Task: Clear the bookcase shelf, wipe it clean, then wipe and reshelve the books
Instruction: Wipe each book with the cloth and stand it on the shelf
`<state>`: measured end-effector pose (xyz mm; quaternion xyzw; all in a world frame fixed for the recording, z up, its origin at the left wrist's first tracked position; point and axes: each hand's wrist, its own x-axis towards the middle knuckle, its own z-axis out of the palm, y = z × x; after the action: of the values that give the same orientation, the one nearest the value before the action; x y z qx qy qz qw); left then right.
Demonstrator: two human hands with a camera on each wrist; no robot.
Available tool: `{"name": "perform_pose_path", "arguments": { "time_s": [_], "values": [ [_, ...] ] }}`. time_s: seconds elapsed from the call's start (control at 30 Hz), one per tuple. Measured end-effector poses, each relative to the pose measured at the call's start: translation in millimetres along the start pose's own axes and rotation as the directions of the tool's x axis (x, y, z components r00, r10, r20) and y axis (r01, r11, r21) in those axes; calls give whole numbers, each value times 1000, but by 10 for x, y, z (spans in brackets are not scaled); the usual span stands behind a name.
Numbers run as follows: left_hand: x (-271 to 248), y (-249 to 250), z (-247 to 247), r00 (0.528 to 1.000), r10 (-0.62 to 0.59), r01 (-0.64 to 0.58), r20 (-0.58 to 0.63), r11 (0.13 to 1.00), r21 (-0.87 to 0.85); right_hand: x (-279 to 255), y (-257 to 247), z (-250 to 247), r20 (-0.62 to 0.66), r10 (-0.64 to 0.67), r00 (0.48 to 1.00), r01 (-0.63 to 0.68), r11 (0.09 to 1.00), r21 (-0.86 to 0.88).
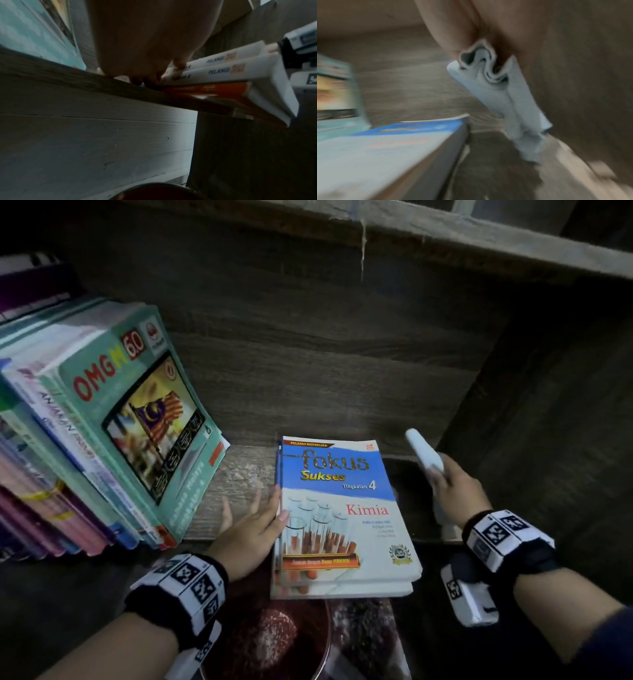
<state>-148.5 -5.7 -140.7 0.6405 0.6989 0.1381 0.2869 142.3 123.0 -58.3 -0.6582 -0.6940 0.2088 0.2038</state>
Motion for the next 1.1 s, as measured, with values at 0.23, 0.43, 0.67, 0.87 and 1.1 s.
{"name": "perform_pose_path", "arguments": {
  "time_s": [0.23,0.43,0.67,0.87,1.1],
  "values": [
    [37,89,72,999,32,-32,-38,999,-10,-144,-466,118,420,-255,871,377,895,-240],
    [2,98,254,968,64,-48,-243,996,70,77,-497,464,602,-164,781,485,766,-421],
    [-28,51,334,949,90,-17,-301,971,238,438,-560,692,565,-118,817,488,663,-567],
    [-8,58,390,928,93,-43,-362,989,145,450,-733,915,493,-187,850,469,694,-546],
    [-6,86,396,903,82,-39,-421,993,109,104,-759,929,548,-254,797,562,645,-517]
  ]
}}
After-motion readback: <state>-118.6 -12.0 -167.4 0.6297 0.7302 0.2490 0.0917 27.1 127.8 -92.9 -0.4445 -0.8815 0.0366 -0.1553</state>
